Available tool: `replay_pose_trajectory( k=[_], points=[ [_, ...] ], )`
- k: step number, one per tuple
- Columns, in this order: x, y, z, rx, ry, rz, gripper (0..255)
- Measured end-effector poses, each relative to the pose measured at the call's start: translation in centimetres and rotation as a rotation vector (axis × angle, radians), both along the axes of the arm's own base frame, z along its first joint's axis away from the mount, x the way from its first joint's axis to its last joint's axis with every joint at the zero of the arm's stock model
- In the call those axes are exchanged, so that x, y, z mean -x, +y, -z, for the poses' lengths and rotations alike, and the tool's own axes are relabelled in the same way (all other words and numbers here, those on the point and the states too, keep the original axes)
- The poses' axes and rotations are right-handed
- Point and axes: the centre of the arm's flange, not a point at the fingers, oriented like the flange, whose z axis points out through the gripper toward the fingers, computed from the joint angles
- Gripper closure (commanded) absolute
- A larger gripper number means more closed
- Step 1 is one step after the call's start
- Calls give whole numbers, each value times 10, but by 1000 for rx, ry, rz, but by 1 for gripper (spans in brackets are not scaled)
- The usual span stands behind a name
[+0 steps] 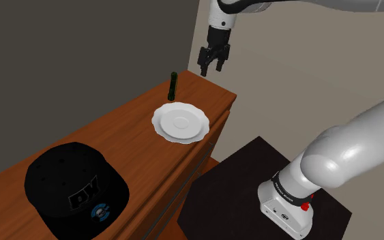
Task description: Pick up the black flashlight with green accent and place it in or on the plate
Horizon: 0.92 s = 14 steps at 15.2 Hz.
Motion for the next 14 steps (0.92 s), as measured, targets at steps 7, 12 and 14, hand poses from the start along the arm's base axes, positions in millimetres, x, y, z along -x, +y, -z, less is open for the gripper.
replay_pose_trajectory(
  k=[7, 12, 14],
  points=[
    [-87, 34, 28, 11, 35, -13, 0],
    [-148, 63, 52, 19, 61, -22, 0],
    [-161, 66, 59, 21, 67, -24, 0]
  ],
)
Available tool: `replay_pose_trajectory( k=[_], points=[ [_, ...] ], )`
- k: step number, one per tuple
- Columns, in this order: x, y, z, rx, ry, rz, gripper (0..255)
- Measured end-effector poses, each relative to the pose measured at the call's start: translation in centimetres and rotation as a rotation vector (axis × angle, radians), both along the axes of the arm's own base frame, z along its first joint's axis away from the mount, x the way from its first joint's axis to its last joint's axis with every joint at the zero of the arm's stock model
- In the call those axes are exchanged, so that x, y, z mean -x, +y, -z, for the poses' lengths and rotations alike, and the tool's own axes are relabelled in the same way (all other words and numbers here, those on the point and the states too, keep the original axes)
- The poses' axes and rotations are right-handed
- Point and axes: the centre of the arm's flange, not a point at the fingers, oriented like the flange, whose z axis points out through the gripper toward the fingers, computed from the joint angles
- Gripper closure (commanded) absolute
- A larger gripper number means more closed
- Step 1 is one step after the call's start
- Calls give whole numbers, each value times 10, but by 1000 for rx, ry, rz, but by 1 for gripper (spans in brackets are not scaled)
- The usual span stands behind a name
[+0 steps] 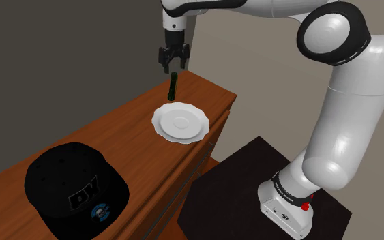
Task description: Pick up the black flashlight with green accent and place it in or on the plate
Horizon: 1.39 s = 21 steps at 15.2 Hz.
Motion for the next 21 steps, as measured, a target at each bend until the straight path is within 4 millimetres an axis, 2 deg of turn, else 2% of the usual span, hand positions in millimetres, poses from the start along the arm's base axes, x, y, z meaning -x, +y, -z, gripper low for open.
replay_pose_trajectory(
  k=[7, 13, 14, 21],
  points=[
    [1, 0, 37, 1, 2, 0, 0],
    [2, 0, 40, 1, 1, 0, 0],
    [2, 0, 40, 1, 1, 0, 255],
    [2, -1, 40, 1, 1, 0, 255]
  ],
)
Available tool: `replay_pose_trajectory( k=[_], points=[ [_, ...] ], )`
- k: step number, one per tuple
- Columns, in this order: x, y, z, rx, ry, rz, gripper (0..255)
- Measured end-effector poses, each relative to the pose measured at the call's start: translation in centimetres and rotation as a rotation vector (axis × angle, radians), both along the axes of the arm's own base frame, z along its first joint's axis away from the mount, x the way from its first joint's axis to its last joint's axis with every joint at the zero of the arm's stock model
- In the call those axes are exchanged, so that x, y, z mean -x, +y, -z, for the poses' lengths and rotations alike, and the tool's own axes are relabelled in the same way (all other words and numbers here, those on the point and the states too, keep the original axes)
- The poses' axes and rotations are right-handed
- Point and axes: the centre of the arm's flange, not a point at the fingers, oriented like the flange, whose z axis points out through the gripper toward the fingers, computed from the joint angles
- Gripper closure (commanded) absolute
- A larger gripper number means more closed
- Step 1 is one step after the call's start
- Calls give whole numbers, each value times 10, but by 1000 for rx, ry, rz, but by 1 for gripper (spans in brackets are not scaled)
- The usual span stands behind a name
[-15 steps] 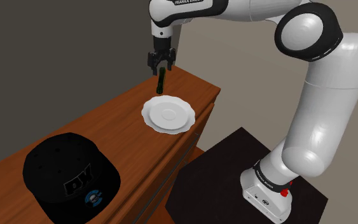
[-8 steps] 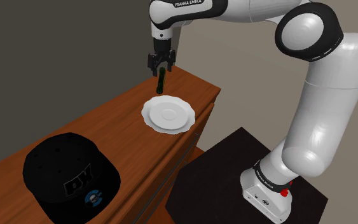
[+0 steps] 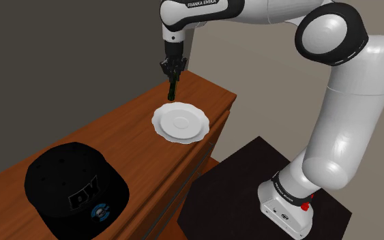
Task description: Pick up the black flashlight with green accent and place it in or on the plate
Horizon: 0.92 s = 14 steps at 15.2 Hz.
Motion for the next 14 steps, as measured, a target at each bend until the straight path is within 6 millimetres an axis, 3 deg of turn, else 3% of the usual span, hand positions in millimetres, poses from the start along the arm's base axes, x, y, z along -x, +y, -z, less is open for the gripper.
replay_pose_trajectory(
  k=[4, 14],
  points=[
    [0, 0, -3, 0, 0, 0, 255],
    [0, 0, -53, 0, 0, 0, 255]
  ],
)
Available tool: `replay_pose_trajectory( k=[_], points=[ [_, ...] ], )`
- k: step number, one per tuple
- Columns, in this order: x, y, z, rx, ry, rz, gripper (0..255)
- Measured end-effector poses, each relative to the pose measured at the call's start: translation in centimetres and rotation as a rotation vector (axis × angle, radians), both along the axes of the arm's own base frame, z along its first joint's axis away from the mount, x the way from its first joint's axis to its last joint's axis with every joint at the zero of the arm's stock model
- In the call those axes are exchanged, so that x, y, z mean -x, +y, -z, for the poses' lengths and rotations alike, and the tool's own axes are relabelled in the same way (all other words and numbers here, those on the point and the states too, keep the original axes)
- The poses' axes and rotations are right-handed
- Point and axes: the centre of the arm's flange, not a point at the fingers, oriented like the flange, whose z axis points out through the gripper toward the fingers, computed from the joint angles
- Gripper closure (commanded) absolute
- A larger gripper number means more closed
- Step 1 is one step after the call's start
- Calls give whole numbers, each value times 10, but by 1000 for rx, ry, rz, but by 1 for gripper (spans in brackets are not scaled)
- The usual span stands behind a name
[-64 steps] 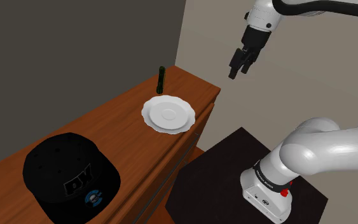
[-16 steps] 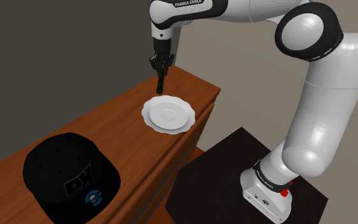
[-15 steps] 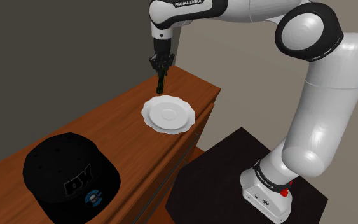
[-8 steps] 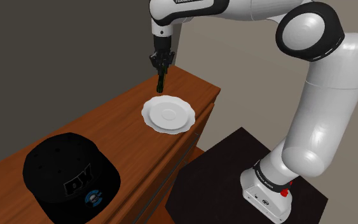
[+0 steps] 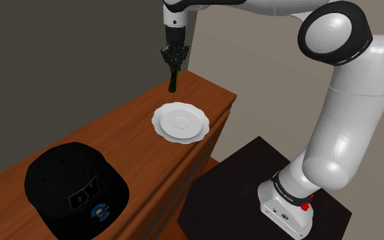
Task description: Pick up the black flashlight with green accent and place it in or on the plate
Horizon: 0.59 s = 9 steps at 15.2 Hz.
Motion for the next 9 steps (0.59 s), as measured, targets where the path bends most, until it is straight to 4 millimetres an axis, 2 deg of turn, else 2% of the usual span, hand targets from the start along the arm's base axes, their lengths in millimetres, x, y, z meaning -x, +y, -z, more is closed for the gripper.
replay_pose_trajectory(
  k=[6, 9],
  points=[
    [1, -1, -31, 0, 0, 0, 255],
    [26, 7, -44, 0, 0, 0, 255]
  ],
)
